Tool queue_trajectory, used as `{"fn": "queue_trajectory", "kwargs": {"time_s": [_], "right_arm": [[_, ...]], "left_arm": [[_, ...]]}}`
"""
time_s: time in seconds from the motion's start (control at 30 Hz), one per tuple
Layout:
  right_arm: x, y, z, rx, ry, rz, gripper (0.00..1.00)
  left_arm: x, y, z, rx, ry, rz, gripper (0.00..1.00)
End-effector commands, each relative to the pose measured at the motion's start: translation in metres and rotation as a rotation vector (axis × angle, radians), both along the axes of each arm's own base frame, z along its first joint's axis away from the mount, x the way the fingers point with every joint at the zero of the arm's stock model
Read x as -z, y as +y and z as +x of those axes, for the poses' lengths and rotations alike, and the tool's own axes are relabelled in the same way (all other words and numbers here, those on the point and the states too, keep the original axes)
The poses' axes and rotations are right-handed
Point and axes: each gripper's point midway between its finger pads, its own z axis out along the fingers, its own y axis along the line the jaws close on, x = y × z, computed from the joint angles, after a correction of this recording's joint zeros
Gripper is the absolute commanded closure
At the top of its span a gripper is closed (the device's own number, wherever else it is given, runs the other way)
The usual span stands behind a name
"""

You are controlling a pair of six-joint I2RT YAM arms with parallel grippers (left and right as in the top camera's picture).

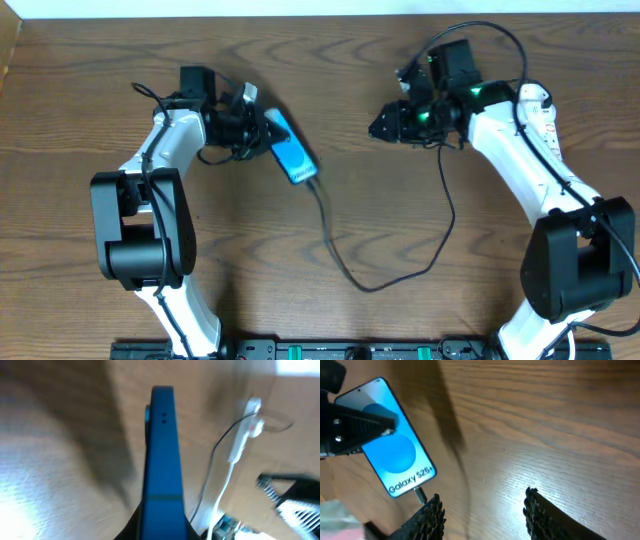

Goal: Plug charger to phone and switch on socket
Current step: 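Lower the phone flat onto the table and open the left gripper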

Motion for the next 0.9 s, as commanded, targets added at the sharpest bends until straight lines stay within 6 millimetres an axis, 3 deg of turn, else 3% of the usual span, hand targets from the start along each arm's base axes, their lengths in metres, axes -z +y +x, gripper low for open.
{"fn": "queue_trajectory", "kwargs": {"time_s": [0.0, 0.17, 0.33, 0.57, 0.63, 0.87], "right_arm": [[-0.004, 0.007, 0.0, -0.047, -0.06, -0.054, 0.47], [-0.002, 0.014, -0.011, -0.071, -0.034, -0.062, 0.45], [0.001, 0.012, -0.014, -0.071, -0.015, -0.07, 0.43], [0.002, 0.01, -0.016, -0.068, -0.005, -0.081, 0.41], [0.003, 0.01, -0.017, -0.068, -0.003, -0.083, 0.39], [0.011, -0.004, -0.018, -0.047, 0.007, -0.165, 0.38]], "left_arm": [[0.008, -0.003, -0.017, 0.162, -0.084, 0.03, 0.93], [0.044, -0.004, -0.032, 0.173, 0.051, 0.01, 0.93], [0.064, -0.004, -0.034, 0.174, 0.09, 0.007, 0.91], [0.087, 0.019, -0.034, 0.171, 0.108, 0.193, 0.55], [0.099, 0.034, -0.036, 0.169, 0.123, 0.307, 0.43], [0.124, 0.094, -0.045, 0.17, 0.189, 0.684, 0.35]]}}
